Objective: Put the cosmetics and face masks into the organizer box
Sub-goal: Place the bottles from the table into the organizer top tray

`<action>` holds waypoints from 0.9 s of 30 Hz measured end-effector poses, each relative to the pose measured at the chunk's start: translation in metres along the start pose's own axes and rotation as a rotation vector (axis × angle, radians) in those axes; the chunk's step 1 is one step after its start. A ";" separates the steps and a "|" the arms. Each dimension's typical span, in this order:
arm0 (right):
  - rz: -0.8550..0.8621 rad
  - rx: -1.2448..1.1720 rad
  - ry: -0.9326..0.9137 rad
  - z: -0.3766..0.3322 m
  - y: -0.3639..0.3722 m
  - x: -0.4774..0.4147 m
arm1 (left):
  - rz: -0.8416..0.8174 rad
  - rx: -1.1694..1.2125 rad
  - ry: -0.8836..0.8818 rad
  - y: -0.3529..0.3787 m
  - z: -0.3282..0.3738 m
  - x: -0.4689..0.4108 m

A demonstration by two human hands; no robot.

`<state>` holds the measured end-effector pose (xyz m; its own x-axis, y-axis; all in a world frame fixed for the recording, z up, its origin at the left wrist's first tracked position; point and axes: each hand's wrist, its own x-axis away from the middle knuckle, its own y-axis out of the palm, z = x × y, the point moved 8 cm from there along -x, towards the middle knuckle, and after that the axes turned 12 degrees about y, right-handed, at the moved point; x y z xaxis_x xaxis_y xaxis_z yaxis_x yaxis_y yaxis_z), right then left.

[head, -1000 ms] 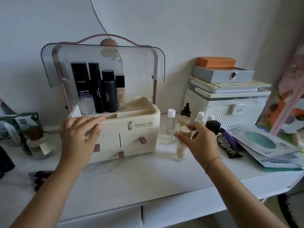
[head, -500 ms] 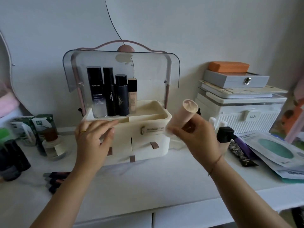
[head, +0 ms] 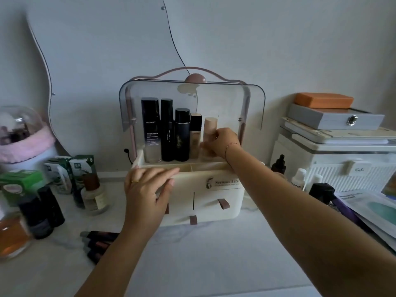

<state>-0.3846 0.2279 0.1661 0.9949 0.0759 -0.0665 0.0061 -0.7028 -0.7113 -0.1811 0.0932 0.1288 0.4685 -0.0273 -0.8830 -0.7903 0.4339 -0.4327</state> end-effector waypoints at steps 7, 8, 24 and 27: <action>-0.038 -0.078 0.052 0.004 0.007 -0.008 | 0.008 0.000 0.001 0.002 -0.003 0.002; -0.048 -0.099 0.056 0.005 0.007 -0.007 | 0.008 -0.002 0.000 0.002 -0.003 0.002; 0.002 -0.001 -0.104 0.006 -0.019 0.046 | -0.026 -0.045 -0.015 0.000 -0.001 0.000; 0.274 -0.296 -0.312 0.041 -0.061 0.108 | -0.027 -0.058 -0.003 -0.001 -0.001 0.000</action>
<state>-0.2815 0.3078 0.1740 0.8868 0.0368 -0.4606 -0.1773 -0.8934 -0.4127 -0.1805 0.0919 0.1287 0.4908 -0.0360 -0.8705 -0.7990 0.3799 -0.4662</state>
